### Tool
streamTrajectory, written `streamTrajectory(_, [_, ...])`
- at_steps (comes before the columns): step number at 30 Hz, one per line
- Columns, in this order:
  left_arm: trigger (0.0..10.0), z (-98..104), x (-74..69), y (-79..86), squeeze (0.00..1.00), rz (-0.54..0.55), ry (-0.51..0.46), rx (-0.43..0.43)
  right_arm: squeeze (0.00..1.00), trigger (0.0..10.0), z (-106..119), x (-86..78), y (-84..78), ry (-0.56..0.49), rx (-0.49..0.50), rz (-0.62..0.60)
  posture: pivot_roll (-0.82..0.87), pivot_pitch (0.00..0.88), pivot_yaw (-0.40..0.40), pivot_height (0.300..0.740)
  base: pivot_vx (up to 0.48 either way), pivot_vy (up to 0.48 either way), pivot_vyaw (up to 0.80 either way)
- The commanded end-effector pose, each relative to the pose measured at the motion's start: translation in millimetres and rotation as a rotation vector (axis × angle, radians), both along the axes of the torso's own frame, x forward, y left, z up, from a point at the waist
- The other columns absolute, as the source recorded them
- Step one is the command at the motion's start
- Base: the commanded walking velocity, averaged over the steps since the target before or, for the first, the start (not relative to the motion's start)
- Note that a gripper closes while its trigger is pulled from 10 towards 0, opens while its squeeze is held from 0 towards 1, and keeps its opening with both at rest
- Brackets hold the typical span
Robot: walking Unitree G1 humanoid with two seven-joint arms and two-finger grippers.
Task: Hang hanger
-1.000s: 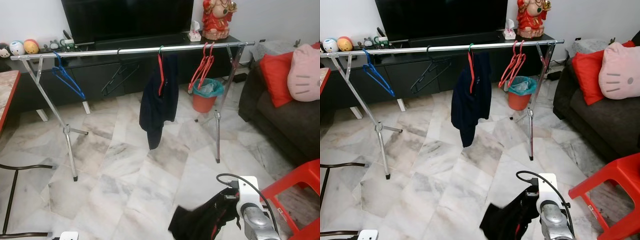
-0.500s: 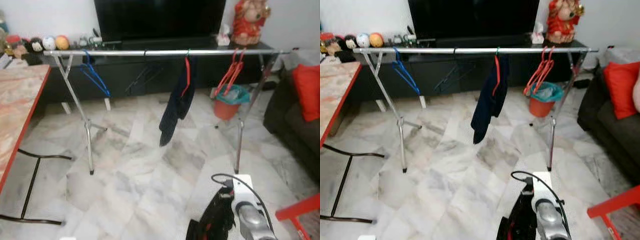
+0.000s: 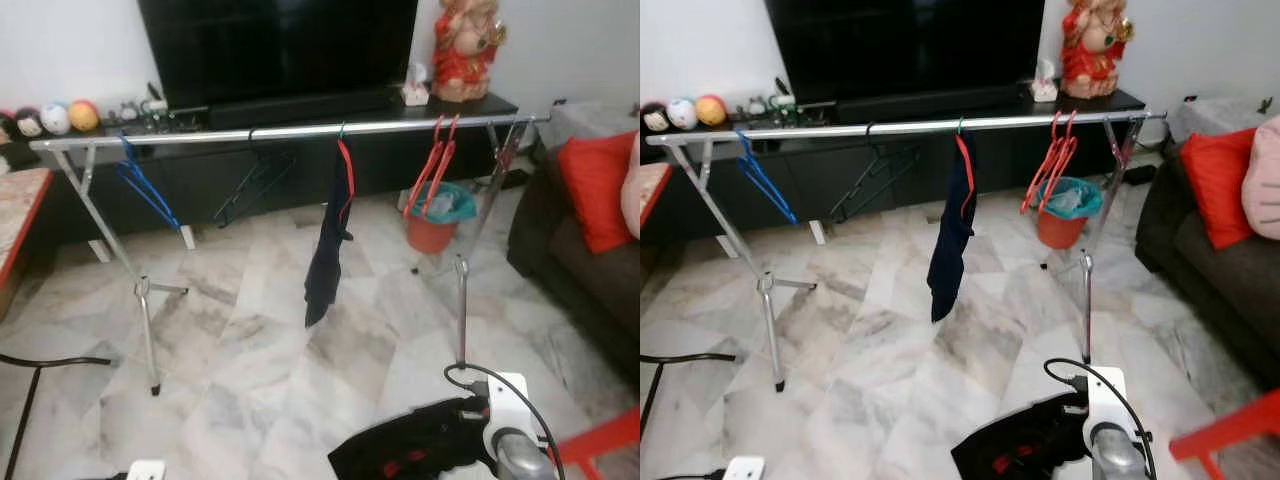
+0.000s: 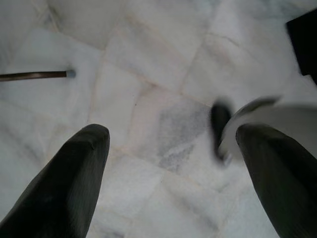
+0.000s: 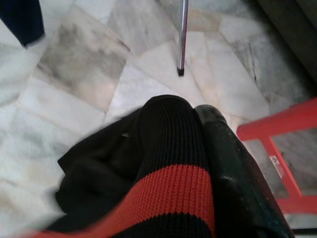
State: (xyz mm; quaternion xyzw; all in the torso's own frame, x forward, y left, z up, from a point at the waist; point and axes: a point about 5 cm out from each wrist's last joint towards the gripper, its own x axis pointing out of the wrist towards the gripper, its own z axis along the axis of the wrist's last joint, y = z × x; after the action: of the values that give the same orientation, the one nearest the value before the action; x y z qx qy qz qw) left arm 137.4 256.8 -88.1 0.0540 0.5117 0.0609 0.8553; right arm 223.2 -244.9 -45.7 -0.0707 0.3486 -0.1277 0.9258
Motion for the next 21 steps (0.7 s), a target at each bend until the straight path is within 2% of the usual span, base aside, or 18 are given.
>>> streamTrajectory(1, [10.0, -1, -7.4, 6.8, 0.00, 0.009, 0.023, 0.015, 0.00, 10.0, 2, 6.6, 8.9, -0.026, 0.037, -0.004, 0.05, 0.000, -0.014, 0.740, 0.341, 0.000, 0.80])
streamTrajectory(7, [10.0, 0, -7.0, 6.7, 0.00, -0.003, 0.026, 0.014, 0.00, 10.0, -4, -1.2, 6.8, 0.003, 0.069, -0.045, 0.04, 0.000, -0.008, 0.740, 0.339, 0.000, 0.68])
streamTrajectory(15, [10.0, 0, -6.8, 6.8, 0.00, -0.006, 0.025, 0.013, 0.00, 10.0, -20, -23.3, 12.5, 0.108, 0.103, -0.035, 0.04, 0.000, -0.009, 0.740, 0.337, 0.000, 0.00])
streamTrajectory(21, [10.0, 0, -6.8, 6.7, 0.00, -0.009, 0.027, 0.011, 0.00, 10.0, -33, -45.0, 17.5, 0.182, 0.128, -0.081, 0.04, 0.000, -0.007, 0.740, 0.339, 0.000, 0.00])
